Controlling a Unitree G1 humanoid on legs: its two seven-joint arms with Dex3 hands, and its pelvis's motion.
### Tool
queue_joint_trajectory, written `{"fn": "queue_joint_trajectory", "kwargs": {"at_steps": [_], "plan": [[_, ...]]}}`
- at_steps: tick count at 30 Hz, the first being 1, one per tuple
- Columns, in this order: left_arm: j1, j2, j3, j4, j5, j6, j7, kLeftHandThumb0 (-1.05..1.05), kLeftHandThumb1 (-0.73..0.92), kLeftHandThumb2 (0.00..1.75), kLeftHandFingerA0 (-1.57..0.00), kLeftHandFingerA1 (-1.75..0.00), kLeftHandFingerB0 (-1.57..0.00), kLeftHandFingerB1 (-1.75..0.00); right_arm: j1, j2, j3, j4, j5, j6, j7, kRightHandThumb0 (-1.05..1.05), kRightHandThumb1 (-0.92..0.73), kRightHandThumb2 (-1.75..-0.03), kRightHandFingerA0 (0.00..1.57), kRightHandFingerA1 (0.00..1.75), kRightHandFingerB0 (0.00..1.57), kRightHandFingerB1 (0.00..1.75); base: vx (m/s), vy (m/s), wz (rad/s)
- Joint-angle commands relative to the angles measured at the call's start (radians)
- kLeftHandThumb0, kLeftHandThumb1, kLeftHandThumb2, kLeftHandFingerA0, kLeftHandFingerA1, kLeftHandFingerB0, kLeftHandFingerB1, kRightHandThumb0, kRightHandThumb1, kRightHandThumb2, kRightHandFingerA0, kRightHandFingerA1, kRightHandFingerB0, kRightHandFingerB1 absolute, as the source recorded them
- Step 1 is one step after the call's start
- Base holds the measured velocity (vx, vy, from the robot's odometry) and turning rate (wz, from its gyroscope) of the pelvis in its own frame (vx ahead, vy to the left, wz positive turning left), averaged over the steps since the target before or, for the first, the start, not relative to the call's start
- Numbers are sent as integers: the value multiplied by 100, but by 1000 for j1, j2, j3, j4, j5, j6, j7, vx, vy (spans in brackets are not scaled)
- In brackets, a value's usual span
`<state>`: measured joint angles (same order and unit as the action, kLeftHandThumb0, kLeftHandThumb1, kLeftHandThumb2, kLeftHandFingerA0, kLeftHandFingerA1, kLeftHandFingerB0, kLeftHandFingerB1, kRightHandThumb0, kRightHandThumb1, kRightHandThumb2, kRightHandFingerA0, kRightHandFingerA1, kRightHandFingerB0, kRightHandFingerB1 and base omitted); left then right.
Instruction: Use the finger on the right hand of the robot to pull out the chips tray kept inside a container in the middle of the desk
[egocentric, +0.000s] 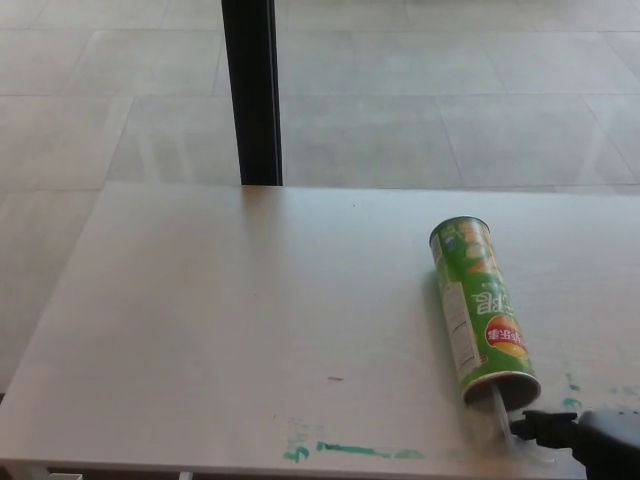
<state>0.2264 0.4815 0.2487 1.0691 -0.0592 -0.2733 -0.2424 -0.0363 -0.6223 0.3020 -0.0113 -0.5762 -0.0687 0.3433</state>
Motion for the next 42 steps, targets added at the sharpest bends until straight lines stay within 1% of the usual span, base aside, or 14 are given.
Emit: {"fn": "queue_joint_trajectory", "kwargs": {"at_steps": [1, 3, 4, 8, 9, 12, 14, 15, 18, 23, 24, 25, 37, 42], "plan": [[12, 18, 10, -17, -6, -12, 2, -41, 72, 62, -49, -54, -47, -40, 50, -41, 40, -1, -108, 16, -6, -16, -52, -56, 84, 129, 44, 41, 0, 0, 0], [5, 22, 9, 1, -2, -14, 2, -41, 73, 62, -50, -50, -47, -40, 59, -46, 46, -14, -111, 14, -6, -16, -50, -55, 88, 124, 47, 41, 0, 0, 0], [2, 22, 6, 5, 3, -12, 9, -40, 74, 62, -51, -51, -47, -40, 67, -49, 49, -18, -117, 5, -16, -17, -50, -56, 86, 130, 46, 40, 0, 0, 0], [7, 22, 2, 4, 7, -16, 14, -40, 74, 62, -50, -52, -46, -40, 83, -53, 58, -39, -120, 28, 11, -20, -52, -56, 83, 127, 44, 40, 0, 0, 0], [7, 21, 6, 9, 3, -21, 7, -42, 74, 62, -48, -54, -48, -42, 91, -55, 57, -44, -119, 24, 5, -20, -51, -57, 81, 135, 46, 41, 0, 0, 0], [2, 20, 11, 18, -4, -25, 4, -42, 73, 62, -49, -53, -47, -41, 104, -60, 55, -62, -116, 25, 4, -20, -52, -57, 80, 134, 45, 41, 0, 0, 0], [-2, 21, 13, 21, -6, -16, 2, -42, 72, 61, -49, -53, -45, -39, 127, -63, 39, -89, -101, 27, 1, -17, -52, -57, 84, 135, 45, 42, 0, 0, 0], [2, 24, 8, 20, 0, -24, -1, -42, 74, 62, -49, -53, -44, -39, 141, -67, 30, -101, -95, 24, -2, -17, -51, -56, 87, 131, 44, 43, 0, 0, 0], [-1, 25, 5, 21, 4, -21, 5, -41, 74, 62, -49, -53, -44, -39, 155, -67, 18, -112, -87, 19, -5, -15, -51, -56, 87, 132, 45, 43, 0, 0, 0], [1, 18, 15, 19, -8, -9, 2, -41, 74, 62, -49, -54, -44, -39, 215, -81, -20, -184, -41, 42, 49, -14, -53, -57, 83, 134, 41, 41, 0, 0, 0], [3, 18, 16, 18, -9, -15, -1, -41, 73, 62, -48, -54, -46, -40, 230, -82, -29, -196, -36, 41, 47, -15, -52, -57, 86, 130, 42, 41, 0, 0, 0], [7, 19, 13, 15, -4, -24, 1, -41, 73, 62, -49, -54, -46, -40, 261, -83, -48, -222, -22, 42, 42, -16, -52, -57, 84, 136, 43, 42, 0, 0, 0], [-2, 27, 8, 29, 4, -18, 9, -41, 73, 62, -50, -52, -46, -39, 363, -93, -118, -318, 1, 31, 62, -20, -54, -56, 86, 121, 40, 38, 0, 0, 0], [0, 29, 4, 26, 7, -24, 8, -41, 74, 62, -49, -55, -46, -41, 403, -87, -145, -348, 16, 13, 55, -18, -55, -56, 85, 127, 39, 40, 0, 0, 0]]}}
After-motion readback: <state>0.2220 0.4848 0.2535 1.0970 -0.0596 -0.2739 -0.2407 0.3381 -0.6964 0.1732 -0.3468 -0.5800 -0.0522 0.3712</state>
